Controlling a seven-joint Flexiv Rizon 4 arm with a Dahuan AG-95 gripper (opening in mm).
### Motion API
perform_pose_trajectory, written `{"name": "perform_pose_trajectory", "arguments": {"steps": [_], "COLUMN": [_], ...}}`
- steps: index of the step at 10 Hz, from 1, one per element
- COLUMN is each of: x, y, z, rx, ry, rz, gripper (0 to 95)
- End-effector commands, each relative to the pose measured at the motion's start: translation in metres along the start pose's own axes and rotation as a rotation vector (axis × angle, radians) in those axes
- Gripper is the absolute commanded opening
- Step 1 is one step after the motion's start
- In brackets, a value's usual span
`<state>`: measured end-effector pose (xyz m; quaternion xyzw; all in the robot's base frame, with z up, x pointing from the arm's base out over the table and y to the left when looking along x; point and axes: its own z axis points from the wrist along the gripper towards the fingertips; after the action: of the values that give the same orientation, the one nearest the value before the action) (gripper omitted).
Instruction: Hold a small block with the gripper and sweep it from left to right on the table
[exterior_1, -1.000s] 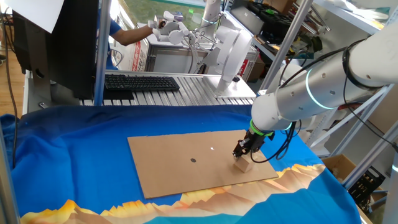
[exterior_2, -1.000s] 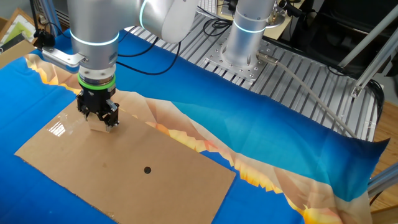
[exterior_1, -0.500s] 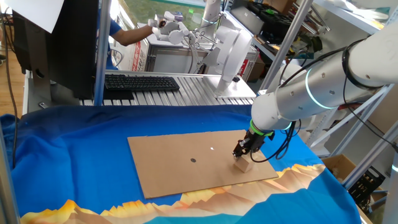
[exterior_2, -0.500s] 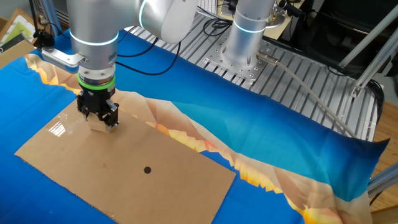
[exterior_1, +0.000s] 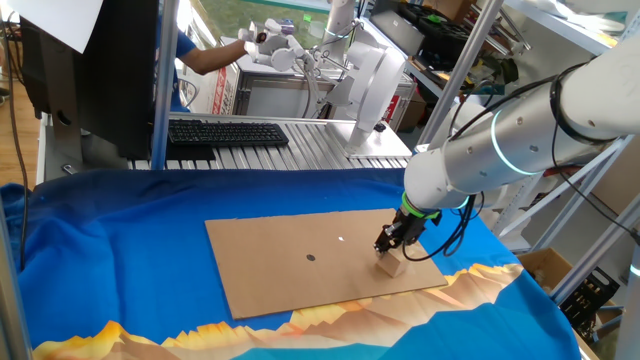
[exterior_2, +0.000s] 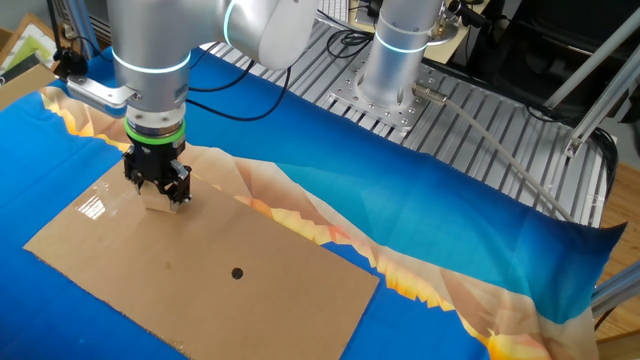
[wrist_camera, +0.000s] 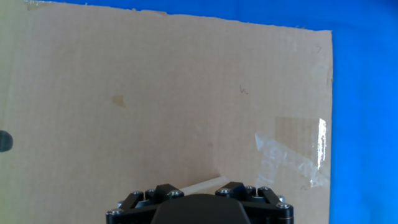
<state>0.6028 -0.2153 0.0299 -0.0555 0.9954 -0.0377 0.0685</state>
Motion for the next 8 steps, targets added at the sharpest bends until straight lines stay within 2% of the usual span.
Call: {"name": "perform_pose_trajectory", "arguments": {"steps": [1, 8], "x": [-0.0007, -0.0013], "y": [0.0014, 0.0003], "z": [0.0074, 0.0130], "rx": [-0.160, -0.171], "ry": [0.073, 0.063], "rz": [0.225, 0.173], "gripper": [95.0, 95.0]}}
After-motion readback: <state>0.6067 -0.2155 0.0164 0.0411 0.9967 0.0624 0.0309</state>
